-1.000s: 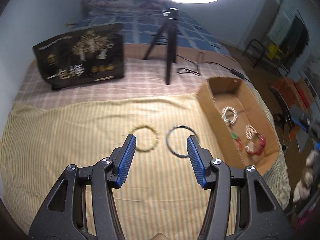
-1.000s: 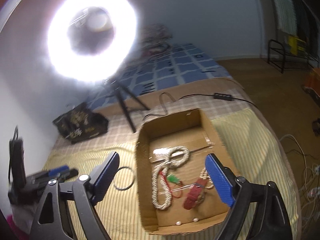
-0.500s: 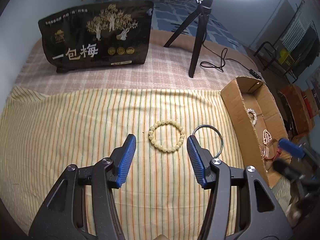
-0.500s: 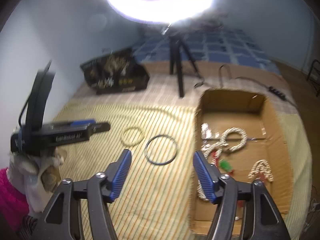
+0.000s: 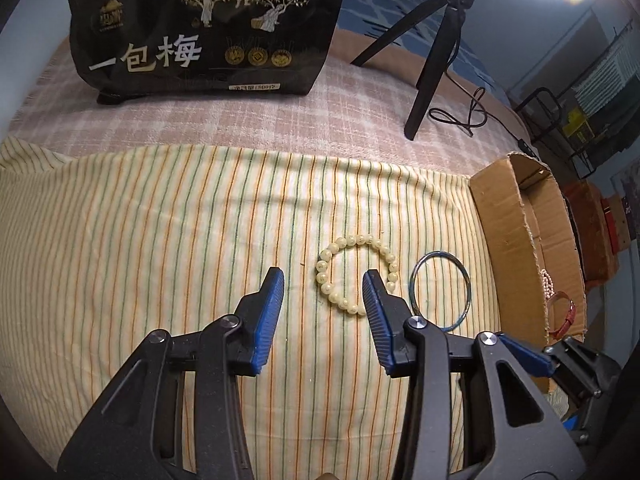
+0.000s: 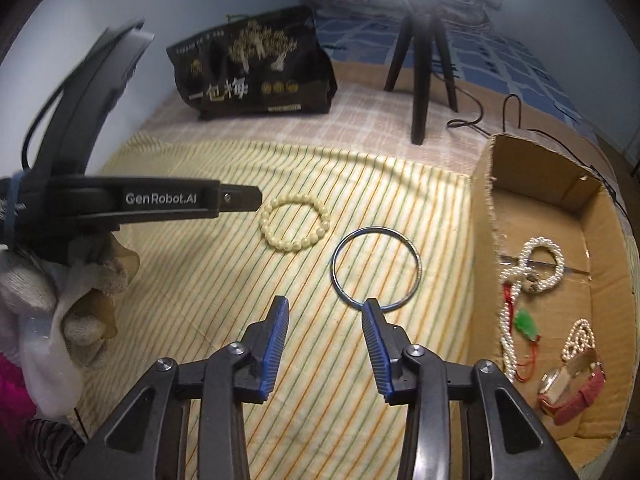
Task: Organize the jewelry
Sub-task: 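Move the left tool to the cream bead bracelet while the right tool approaches the black bangle, then close the left gripper on the bead bracelet while the right gripper grasps the bangle rim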
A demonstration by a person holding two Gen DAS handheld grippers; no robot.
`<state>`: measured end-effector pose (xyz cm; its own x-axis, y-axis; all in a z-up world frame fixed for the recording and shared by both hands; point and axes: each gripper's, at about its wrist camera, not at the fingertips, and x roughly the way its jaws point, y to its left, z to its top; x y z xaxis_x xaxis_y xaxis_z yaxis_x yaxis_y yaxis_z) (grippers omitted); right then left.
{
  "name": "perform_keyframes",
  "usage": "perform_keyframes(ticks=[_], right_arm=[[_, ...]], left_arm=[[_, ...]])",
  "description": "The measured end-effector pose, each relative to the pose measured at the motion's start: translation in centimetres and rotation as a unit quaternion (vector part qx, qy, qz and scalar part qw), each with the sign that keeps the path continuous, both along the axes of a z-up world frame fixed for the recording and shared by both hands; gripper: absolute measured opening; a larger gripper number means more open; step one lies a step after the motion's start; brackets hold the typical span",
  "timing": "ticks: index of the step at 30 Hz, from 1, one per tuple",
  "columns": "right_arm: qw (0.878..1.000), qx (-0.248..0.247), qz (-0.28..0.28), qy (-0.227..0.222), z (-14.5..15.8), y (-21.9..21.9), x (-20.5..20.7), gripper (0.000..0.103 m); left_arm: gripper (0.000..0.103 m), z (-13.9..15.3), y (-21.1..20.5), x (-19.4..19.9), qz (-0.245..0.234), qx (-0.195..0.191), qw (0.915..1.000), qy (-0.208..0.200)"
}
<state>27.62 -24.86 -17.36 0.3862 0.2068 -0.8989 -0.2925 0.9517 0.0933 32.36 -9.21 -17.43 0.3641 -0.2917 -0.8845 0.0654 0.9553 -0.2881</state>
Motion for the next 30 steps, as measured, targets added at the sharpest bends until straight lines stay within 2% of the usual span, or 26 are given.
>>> perform_keyframes(ticks=[8, 10, 12, 19, 22, 30], right_arm=[[1.0, -0.025, -0.002, 0.009, -1.8, 1.1, 1.2, 0.033], [1.0, -0.028, -0.003, 0.011, -2.1, 1.3, 1.5, 0.033], [0.999, -0.032, -0.003, 0.014, -2.5, 1.5, 1.8, 0.032], [0.999, -0.041, -0.021, 0.015, -3.4, 1.1, 2.6, 0.029], [0.999, -0.043, -0.026, 0.015, -3.6, 0.9, 3.0, 0.028], [0.998, -0.05, -0.026, 0.016, -4.3, 1.2, 3.5, 0.028]], left_arm=[[0.041, -1.5, -0.5, 1.1, -0.007, 0.001, 0.9999, 0.01], [0.036, -1.9, -0.8, 1.5, -0.008, 0.002, 0.9999, 0.012], [0.035, -2.2, -1.0, 1.7, -0.011, 0.003, 0.9998, 0.014], [0.035, -3.3, -1.5, 2.5, -0.018, 0.019, 0.9996, 0.01], [0.03, -3.7, -1.8, 2.6, -0.022, 0.03, 0.9993, 0.007], [0.028, -4.3, -2.3, 3.1, -0.035, 0.045, 0.9984, 0.002]])
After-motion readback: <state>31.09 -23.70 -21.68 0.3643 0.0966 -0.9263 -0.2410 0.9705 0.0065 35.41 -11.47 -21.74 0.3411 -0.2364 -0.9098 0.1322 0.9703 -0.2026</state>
